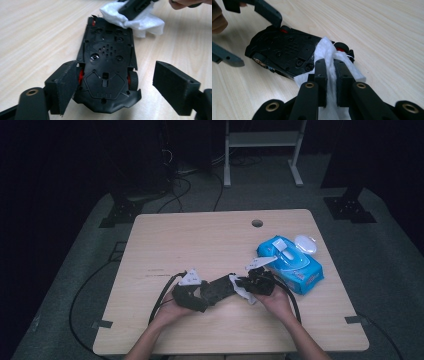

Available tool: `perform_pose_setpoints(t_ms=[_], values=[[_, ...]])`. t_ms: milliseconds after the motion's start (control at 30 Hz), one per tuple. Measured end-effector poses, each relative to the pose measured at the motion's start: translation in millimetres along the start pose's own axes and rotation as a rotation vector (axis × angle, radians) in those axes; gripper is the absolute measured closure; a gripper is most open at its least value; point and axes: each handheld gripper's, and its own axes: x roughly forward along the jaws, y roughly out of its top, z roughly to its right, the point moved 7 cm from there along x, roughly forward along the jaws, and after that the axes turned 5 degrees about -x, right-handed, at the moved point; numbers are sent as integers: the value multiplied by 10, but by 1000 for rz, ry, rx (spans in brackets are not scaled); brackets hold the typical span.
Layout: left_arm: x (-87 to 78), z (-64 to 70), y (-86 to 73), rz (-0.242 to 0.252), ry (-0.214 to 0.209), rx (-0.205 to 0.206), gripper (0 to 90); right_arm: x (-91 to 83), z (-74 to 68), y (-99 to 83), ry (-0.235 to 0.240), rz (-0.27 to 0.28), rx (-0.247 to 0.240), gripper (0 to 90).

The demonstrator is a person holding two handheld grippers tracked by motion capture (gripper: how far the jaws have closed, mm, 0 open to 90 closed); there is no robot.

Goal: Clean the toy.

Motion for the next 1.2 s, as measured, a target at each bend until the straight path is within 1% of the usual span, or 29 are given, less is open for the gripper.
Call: perform_pose_setpoints(t_ms=[67,167,200,267,367,400,467,533,667,733,800,833,933,967,1067,1133,1167,1200], values=[[-4,-10,6,8,7,10,184,-2,-7,-23,1,1,0,810],[-5,-58,3,13,42,14,176,-10,-8,-32,10,9,11,810],[-2,-78,-6,6,51,8,159,-9,-7,-34,6,8,8,810],[16,-102,-37,-9,46,-9,141,-11,-18,-38,2,10,8,810],[62,-103,-83,-44,47,6,131,-13,-24,-43,6,16,8,810],[78,-88,-90,-48,44,7,126,-15,-27,-45,6,17,8,810],[93,-67,-99,-62,48,28,126,-21,-38,-51,7,16,9,810],[105,-56,-111,-74,52,39,125,-26,-47,-57,9,15,11,810],[137,-74,-148,-100,68,45,121,-35,-60,-72,16,21,22,810],[147,-87,-163,-116,72,51,141,-36,-64,-76,16,24,23,810],[155,-101,-177,-124,84,62,201,-38,-63,-79,17,26,21,810],[155,-102,-176,-122,83,66,220,-39,-65,-80,17,26,23,810],[151,-94,-181,-126,85,84,227,-44,-75,-80,17,24,23,810],[145,-91,-185,-133,86,94,228,-47,-87,-77,18,22,24,810],[157,-52,-182,-121,66,96,235,-44,-165,-50,25,15,-4,810],[170,-18,-179,-123,55,113,240,-11,-271,-13,37,12,-29,811],[181,6,-179,-122,51,117,240,17,-341,7,51,11,-40,811],[188,22,-178,-125,48,129,240,53,-415,25,66,8,-59,810]])
